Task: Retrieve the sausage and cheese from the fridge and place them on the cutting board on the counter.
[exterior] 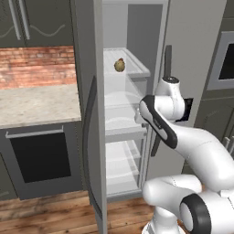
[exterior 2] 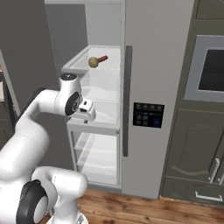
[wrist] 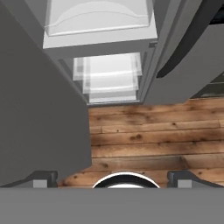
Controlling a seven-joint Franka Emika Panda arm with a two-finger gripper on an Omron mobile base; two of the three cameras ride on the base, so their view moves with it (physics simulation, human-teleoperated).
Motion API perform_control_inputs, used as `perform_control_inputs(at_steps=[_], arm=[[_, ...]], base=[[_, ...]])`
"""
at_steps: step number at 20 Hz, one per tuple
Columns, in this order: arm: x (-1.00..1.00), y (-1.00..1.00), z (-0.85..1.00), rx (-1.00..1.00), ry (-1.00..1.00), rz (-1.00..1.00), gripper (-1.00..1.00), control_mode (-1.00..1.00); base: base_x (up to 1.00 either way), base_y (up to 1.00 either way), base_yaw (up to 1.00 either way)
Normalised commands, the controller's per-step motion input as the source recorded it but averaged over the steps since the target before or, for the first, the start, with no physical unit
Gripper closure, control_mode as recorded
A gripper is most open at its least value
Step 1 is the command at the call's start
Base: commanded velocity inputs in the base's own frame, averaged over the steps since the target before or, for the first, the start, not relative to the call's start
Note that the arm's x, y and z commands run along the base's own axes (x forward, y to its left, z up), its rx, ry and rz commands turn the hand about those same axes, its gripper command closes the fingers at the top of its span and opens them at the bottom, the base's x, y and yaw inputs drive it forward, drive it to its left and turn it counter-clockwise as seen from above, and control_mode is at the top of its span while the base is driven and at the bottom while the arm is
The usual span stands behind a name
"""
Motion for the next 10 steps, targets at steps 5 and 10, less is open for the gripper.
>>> perform_control_inputs(at_steps=[5,10], arm=[[0.00,0.00,0.00,0.00,0.00,0.01,-1.00,-1.00],[0.00,0.00,0.00,0.00,0.00,0.00,-1.00,-1.00]], base=[[0.00,0.00,0.00],[0.00,0.00,0.00]])
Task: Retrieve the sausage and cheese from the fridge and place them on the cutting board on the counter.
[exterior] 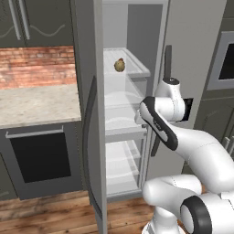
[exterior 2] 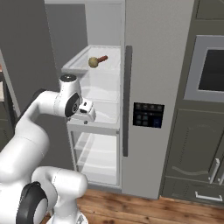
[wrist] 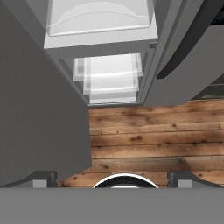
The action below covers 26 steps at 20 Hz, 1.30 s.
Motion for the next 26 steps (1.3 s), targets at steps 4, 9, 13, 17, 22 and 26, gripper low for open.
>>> perform_control_inputs(at_steps=[4,9,13,17,22,26], arm=[[0.00,0.00,0.00,0.00,0.00,0.00,-1.00,-1.00],[0.00,0.00,0.00,0.00,0.00,0.00,-1.00,-1.00],[0.00,0.00,0.00,0.00,0.00,0.00,-1.00,-1.00],[0.00,0.00,0.00,0.00,0.00,0.00,-1.00,-1.00],[0.00,0.00,0.00,0.00,0.00,0.00,-1.00,-1.00],[0.00,0.00,0.00,0.00,0.00,0.00,-1.00,-1.00]], base=[[0.00,0.00,0.00],[0.00,0.00,0.00],[0.00,0.00,0.00],[0.00,0.00,0.00],[0.00,0.00,0.00],[0.00,0.00,0.00]])
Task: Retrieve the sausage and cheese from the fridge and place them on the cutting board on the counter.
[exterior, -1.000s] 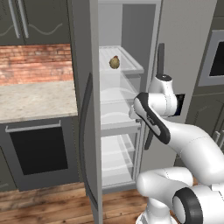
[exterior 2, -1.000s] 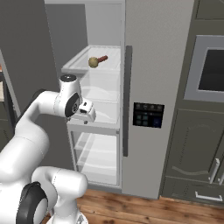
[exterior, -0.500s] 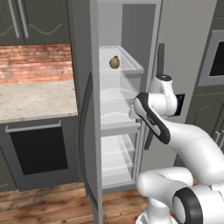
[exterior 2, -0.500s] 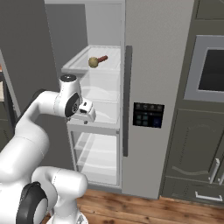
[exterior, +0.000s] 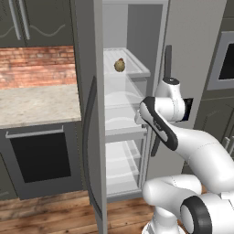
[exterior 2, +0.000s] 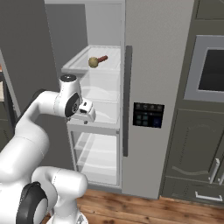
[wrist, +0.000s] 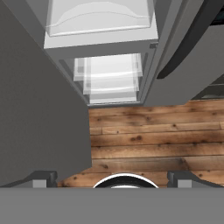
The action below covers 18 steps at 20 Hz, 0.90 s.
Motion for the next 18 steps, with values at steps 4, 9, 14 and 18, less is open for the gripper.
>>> perform_control_inputs(at_steps=[4,9,14,18], arm=[[0.00,0.00,0.00,0.00,0.00,0.00,-1.00,-1.00],[0.00,0.00,0.00,0.00,0.00,0.00,-1.00,-1.00],[0.00,0.00,0.00,0.00,0.00,0.00,-1.00,1.00],[0.00,0.00,0.00,0.00,0.00,0.00,-1.00,1.00]], base=[[0.00,0.00,0.00],[0.00,0.00,0.00],[0.00,0.00,0.00],[0.00,0.00,0.00]])
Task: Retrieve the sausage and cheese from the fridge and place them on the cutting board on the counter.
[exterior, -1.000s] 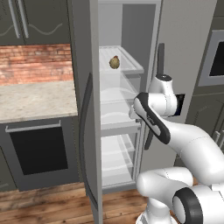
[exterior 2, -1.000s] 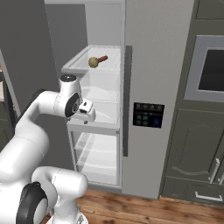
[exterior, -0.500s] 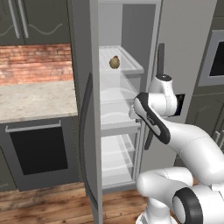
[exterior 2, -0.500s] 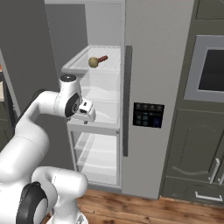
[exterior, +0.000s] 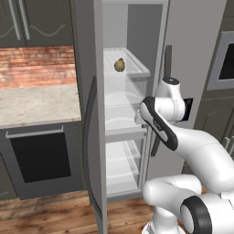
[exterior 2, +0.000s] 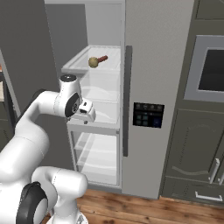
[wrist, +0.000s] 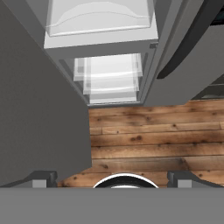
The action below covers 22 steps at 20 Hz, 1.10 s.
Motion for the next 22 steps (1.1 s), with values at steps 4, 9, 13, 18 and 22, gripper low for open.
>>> perform_control_inputs(at_steps=[4,9,13,18,22], arm=[[0.00,0.00,0.00,0.00,0.00,0.00,-1.00,1.00],[0.00,0.00,0.00,0.00,0.00,0.00,-1.00,1.00],[0.00,0.00,0.00,0.00,0.00,0.00,-1.00,1.00],[0.00,0.00,0.00,0.00,0.00,0.00,-1.00,1.00],[0.00,0.00,0.00,0.00,0.00,0.00,-1.00,1.00]], base=[[0.00,0.00,0.00],[0.24,0.02,-0.01],[0.54,0.00,-0.02],[0.36,-0.11,0.00],[0.32,-0.22,0.00]])
